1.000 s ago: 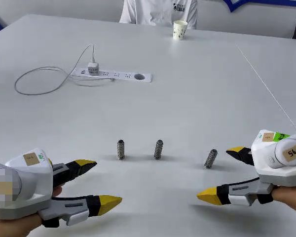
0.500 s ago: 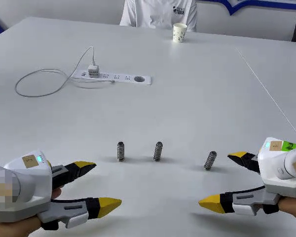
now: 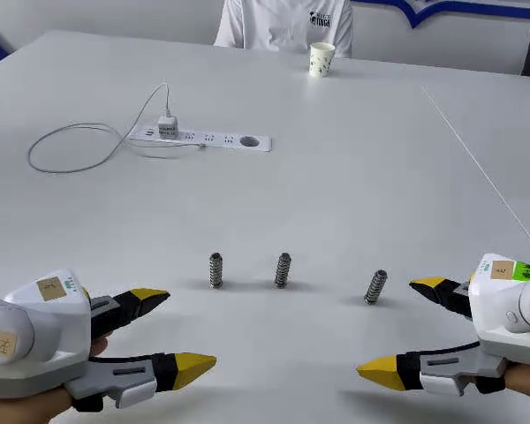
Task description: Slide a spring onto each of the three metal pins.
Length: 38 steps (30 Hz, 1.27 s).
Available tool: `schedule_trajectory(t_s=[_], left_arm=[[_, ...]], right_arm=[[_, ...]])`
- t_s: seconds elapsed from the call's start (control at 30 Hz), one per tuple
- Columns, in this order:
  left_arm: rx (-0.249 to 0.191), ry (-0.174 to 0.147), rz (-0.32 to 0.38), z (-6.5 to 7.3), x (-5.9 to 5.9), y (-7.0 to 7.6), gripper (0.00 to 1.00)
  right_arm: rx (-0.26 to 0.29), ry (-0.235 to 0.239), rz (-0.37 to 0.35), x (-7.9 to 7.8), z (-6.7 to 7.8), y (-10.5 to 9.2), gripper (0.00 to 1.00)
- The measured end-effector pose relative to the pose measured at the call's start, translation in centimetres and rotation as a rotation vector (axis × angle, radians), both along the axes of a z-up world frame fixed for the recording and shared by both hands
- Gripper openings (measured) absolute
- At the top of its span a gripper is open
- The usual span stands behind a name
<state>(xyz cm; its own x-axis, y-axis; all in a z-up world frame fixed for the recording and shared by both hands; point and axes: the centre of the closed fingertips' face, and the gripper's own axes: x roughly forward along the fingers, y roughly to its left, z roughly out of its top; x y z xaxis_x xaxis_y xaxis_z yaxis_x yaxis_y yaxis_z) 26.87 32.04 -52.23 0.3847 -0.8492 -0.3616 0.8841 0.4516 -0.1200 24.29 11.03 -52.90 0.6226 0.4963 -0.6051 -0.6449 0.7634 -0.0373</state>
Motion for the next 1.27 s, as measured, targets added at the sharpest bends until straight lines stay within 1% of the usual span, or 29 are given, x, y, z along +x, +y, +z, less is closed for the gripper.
schedule_trajectory(t_s=[0.4, 0.8, 1.1, 1.27], left_arm=[[-0.005, 0.005, 0.009, -0.08, 0.1, 0.16, 0.68], [-0.005, 0.005, 0.009, -0.07, 0.23, 0.15, 0.69], [-0.005, 0.004, 0.009, -0.04, 0.28, 0.11, 0.69], [-0.006, 0.004, 0.011, -0.03, 0.33, 0.13, 0.69]], right_arm=[[0.018, -0.003, -0.008, -0.21, 0.13, 0.28, 0.91], [0.031, -0.02, -0.016, -0.01, 0.41, 0.37, 0.92], [0.042, -0.024, -0.019, 0.05, 0.57, 0.43, 0.92], [0.039, -0.022, -0.016, 0.04, 0.51, 0.47, 0.92]])
